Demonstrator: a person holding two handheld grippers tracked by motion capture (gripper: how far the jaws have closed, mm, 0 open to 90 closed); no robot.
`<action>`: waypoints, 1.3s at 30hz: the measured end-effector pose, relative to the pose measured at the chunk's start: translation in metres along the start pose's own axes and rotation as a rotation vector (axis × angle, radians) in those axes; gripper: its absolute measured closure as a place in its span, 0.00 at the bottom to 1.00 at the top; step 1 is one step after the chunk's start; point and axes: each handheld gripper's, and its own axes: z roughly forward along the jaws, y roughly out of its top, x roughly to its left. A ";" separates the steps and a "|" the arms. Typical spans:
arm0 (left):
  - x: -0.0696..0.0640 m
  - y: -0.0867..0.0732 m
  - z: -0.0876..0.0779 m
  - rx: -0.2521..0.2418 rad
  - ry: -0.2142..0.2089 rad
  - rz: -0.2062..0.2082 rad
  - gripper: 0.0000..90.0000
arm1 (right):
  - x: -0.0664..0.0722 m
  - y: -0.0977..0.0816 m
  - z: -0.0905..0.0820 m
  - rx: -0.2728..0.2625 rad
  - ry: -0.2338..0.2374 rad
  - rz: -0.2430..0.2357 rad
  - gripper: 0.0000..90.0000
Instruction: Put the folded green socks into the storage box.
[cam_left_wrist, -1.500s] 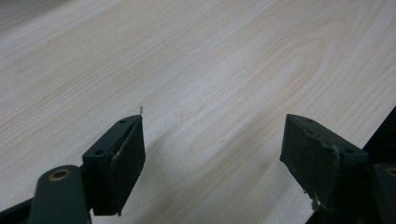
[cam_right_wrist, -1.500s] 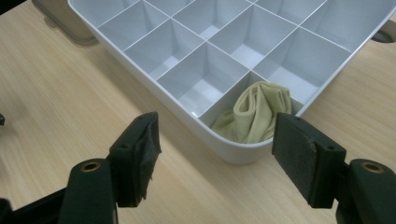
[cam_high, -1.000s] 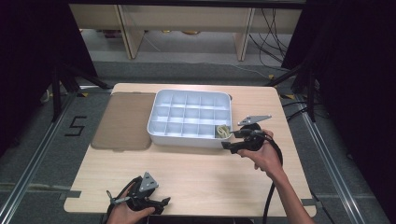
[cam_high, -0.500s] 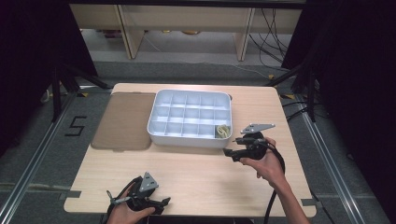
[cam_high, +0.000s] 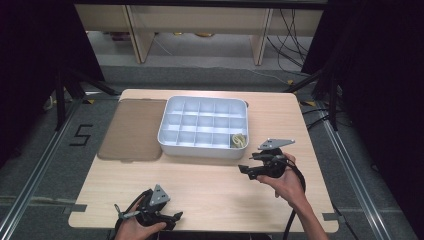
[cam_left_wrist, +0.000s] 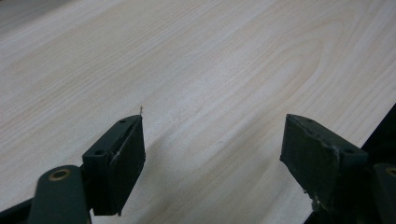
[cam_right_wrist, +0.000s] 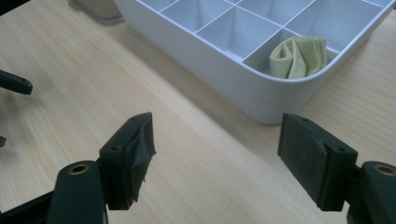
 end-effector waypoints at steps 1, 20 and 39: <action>0.001 0.000 0.000 0.001 0.000 0.013 0.23 | 0.000 -0.001 0.000 -0.009 -0.004 -0.008 0.30; -0.001 0.000 0.000 0.002 0.000 0.004 0.23 | 0.003 -0.031 -0.003 -0.012 0.000 0.034 0.23; -0.001 0.000 0.000 0.003 0.001 0.003 0.23 | 0.008 -0.053 -0.007 -0.029 0.024 0.035 0.23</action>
